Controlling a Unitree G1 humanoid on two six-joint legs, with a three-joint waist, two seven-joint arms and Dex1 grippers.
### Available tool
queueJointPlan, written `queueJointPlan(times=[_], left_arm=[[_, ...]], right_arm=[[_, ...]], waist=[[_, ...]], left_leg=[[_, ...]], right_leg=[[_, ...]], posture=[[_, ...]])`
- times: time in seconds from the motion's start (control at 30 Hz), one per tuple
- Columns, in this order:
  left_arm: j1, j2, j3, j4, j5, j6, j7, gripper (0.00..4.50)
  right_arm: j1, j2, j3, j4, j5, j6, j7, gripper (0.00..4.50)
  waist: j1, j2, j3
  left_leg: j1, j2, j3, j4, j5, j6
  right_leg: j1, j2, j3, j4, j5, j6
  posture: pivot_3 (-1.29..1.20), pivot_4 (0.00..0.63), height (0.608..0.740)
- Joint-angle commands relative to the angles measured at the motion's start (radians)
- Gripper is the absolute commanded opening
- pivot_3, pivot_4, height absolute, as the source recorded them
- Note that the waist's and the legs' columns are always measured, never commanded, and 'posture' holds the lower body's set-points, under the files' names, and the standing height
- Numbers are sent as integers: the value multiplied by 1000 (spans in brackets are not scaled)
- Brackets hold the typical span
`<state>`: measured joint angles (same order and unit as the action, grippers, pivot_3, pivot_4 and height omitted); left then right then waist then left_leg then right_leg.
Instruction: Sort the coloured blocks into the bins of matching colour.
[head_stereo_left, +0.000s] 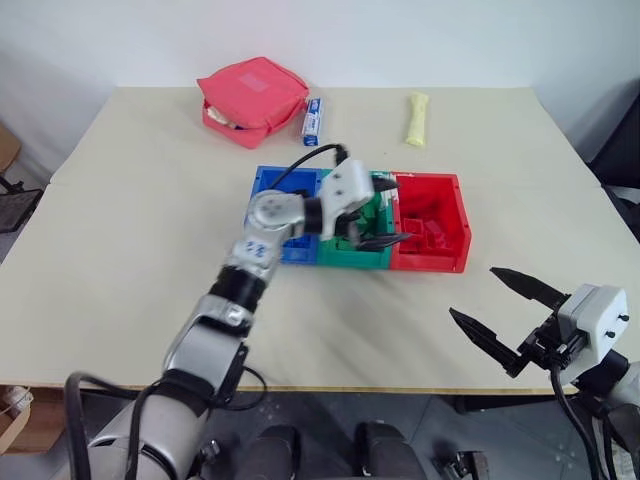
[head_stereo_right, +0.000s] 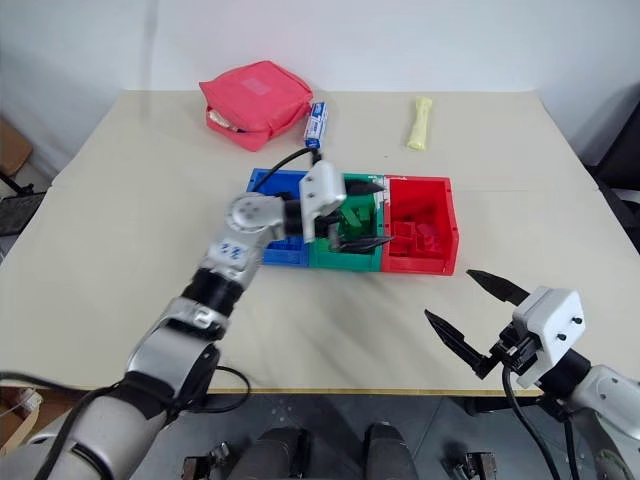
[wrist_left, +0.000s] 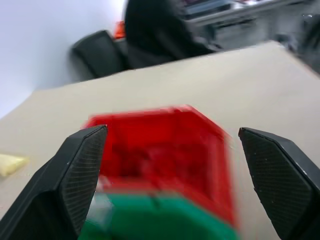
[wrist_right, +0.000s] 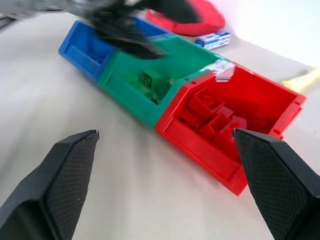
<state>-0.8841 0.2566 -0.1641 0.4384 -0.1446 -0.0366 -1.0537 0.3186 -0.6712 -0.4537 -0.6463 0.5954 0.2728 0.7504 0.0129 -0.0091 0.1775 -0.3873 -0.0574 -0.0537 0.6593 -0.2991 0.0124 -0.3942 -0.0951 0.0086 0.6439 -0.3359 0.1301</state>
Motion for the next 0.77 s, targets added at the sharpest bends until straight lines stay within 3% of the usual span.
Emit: queueJointPlan(times=[0.03,0.17,0.33,0.5,0.77], left_arm=[[143,145,48,-257,-92,82,-106,4472],[318,286,137,-354,-144,111,-114,4472],[448,406,195,-334,-87,89,-58,4472],[509,445,258,-269,-110,52,-47,4472],[536,401,283,-299,-127,72,51,4472]], right_arm=[[-30,-34,16,40,7,-21,71,4500],[-81,-61,50,125,-4,-52,156,4500],[-128,-79,96,217,-56,-121,237,4500],[-171,-78,123,264,-73,-150,270,4500],[-215,-64,118,291,-95,-155,237,4500]], waist=[[-2,0,0],[4,1,0],[16,0,0],[11,1,0],[11,0,0]], left_leg=[[0,0,0,0,0,0],[0,0,-1,1,0,0],[0,-1,-5,3,-1,1],[-1,-1,-5,2,-1,1],[-1,-1,-5,2,-1,1]], right_leg=[[0,0,0,0,0,0],[1,-2,2,-1,0,0],[3,-3,3,-3,0,0],[3,-3,3,-3,0,0],[2,-3,2,-2,0,-1]], posture=[[0,150,740],[0,150,740],[0,150,740],[0,150,740],[0,150,740]])
